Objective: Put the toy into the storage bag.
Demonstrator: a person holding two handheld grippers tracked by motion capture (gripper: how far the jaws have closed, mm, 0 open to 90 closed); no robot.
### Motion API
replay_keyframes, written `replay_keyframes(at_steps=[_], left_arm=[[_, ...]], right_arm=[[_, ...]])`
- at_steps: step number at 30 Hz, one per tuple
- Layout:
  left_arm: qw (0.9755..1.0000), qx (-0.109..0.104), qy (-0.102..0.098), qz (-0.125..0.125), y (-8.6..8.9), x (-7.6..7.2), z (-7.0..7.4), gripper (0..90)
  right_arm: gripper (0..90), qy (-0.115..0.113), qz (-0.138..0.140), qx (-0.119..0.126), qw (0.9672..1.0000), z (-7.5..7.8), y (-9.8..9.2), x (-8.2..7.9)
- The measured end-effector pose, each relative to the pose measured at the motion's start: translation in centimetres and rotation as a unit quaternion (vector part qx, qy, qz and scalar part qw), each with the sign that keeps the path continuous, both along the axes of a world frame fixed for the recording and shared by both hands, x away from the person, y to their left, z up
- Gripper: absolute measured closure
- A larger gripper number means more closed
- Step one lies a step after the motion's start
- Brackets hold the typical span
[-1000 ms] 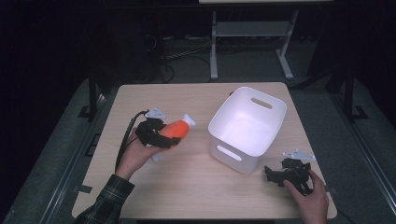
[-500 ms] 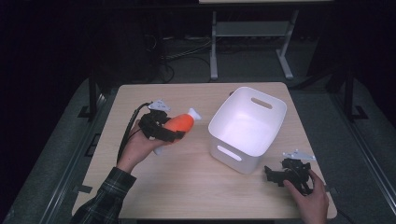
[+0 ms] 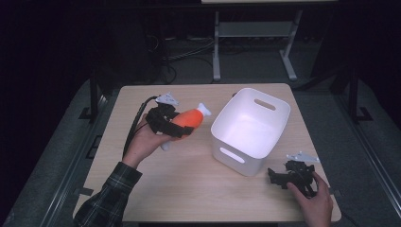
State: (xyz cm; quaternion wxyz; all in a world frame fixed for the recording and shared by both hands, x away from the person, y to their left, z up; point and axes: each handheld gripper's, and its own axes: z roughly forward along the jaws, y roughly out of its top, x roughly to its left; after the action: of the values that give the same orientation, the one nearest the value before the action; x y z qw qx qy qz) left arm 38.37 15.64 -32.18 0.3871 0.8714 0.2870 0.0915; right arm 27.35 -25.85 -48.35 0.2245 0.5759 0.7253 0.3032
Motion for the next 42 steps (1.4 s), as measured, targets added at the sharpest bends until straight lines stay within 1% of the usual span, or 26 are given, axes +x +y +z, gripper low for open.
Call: replay_keyframes(at_steps=[3,9,11,13,17,23,24,25,27,30,31,33,37,38,39,42], left_arm=[[1.0,-0.001,-0.003,-0.002,-0.2,0.1,0.4,22.6],[0.9999,-0.008,-0.002,-0.006,-0.6,0.4,1.0,22.6],[0.9999,-0.004,-0.004,-0.011,-0.8,0.5,1.3,22.6],[0.9999,-0.008,-0.007,-0.012,-1.1,0.6,1.7,22.6],[0.9998,-0.009,-0.007,-0.014,-1.6,0.8,2.1,22.6],[0.9997,-0.008,-0.01,-0.021,-2.3,1.2,2.7,22.6],[0.9997,-0.015,-0.01,-0.019,-2.5,1.2,2.7,22.6],[0.9996,-0.013,-0.01,-0.023,-2.6,1.4,2.8,22.6],[0.9995,-0.016,-0.012,-0.024,-2.9,1.5,2.8,22.6],[0.9994,-0.013,-0.012,-0.032,-3.7,1.7,3.1,22.6],[0.9993,-0.015,-0.011,-0.032,-3.9,1.8,3.1,22.6],[0.9992,-0.013,-0.013,-0.034,-4.1,1.8,3.2,22.6],[0.999,-0.021,-0.013,-0.038,-5.2,2.1,3.6,22.6],[0.999,-0.021,-0.013,-0.038,-5.2,2.1,3.6,22.6],[0.9989,-0.021,-0.014,-0.04,-5.7,2.2,3.7,22.6],[0.9987,-0.019,-0.015,-0.045,-6.3,2.4,3.8,22.6]], right_arm=[[0.0,0.0,0.0,0.0,1.0,0.0,0.0,0.0],[0.0,0.0,0.0,0.0,1.0,0.0,0.0,0.0],[0.0,0.0,0.0,0.0,1.0,0.0,0.0,0.0],[0.0,0.0,0.0,0.0,1.0,0.0,0.0,0.0],[0.0,0.0,0.0,0.0,1.0,0.0,0.0,0.0],[0.0,0.0,0.0,0.0,1.0,0.0,0.0,0.0],[0.0,0.0,0.0,0.0,1.0,0.0,0.0,0.0],[0.0,0.0,0.0,0.001,1.0,0.0,0.0,0.0],[0.0,0.0,0.0,0.001,1.0,0.0,0.0,0.0],[0.0,0.001,-0.001,0.002,1.0,0.0,0.0,0.0],[0.0,0.001,0.0,0.001,1.0,0.0,0.0,0.0],[0.0,0.0,0.0,0.001,1.0,0.0,0.0,0.0],[0.0,0.0,0.0,0.001,1.0,0.0,0.0,0.0],[0.0,0.0,0.0,0.001,1.0,0.0,0.0,0.0],[0.0,0.0,0.0,0.001,1.0,0.0,0.0,0.0],[0.0,0.0,0.0,0.001,1.0,0.0,0.0,0.0]])
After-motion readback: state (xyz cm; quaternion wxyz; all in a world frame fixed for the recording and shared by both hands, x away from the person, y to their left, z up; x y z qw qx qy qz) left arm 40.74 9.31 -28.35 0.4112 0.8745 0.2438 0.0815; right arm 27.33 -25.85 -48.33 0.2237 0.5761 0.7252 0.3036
